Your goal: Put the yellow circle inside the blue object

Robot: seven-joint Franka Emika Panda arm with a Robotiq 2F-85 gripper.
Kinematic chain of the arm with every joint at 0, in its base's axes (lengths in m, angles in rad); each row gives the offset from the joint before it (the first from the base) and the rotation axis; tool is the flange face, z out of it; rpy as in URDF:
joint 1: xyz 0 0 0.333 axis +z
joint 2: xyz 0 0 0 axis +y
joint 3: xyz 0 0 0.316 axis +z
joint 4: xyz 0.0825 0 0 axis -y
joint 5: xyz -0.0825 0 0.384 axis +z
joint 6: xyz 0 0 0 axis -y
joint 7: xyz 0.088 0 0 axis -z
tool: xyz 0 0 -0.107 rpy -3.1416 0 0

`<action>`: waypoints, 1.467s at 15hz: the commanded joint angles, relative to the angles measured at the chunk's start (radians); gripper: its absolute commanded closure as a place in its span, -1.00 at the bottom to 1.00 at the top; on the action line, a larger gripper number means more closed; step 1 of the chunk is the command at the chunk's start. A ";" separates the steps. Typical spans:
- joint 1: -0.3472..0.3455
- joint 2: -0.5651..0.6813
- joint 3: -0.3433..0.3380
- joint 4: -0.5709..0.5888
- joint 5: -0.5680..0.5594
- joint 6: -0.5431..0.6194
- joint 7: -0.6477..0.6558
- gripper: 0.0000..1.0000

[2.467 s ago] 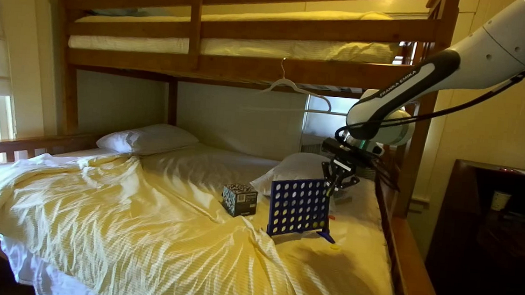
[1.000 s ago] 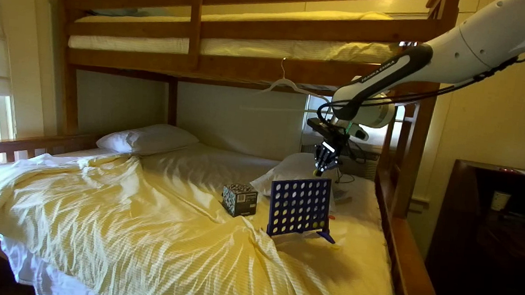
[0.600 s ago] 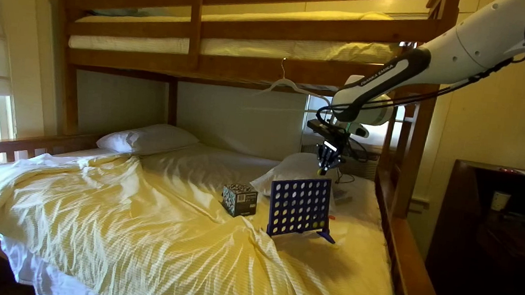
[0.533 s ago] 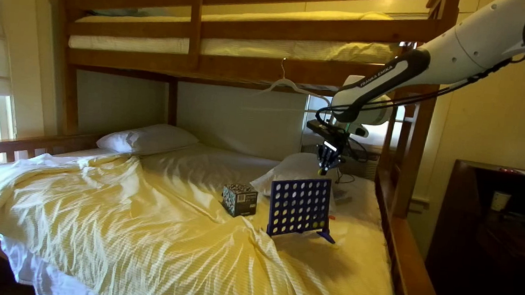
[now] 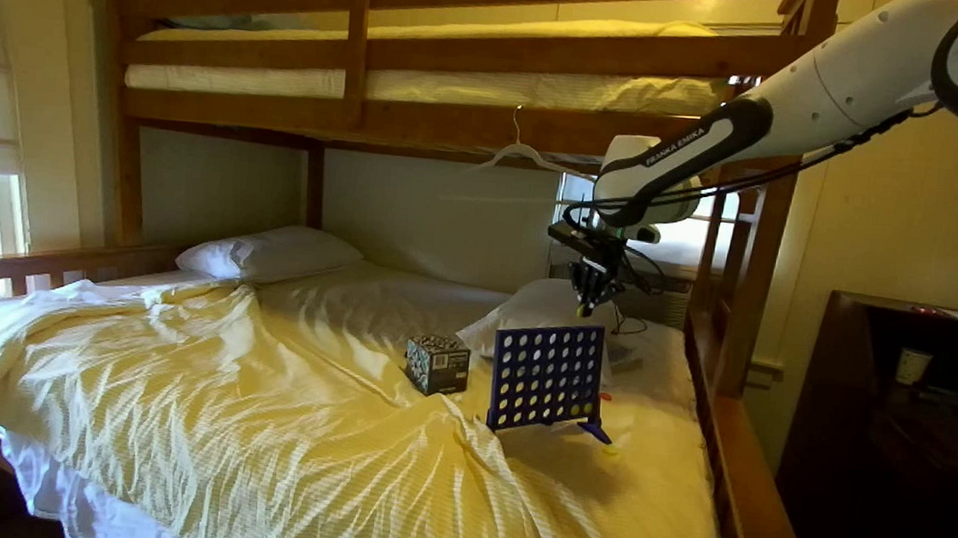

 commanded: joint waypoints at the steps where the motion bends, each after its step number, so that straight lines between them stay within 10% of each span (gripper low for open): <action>1: 0.013 0.042 0.003 0.071 -0.026 -0.041 0.017 0.96; 22: 0.043 0.149 -0.014 0.188 -0.056 -0.145 0.067 0.96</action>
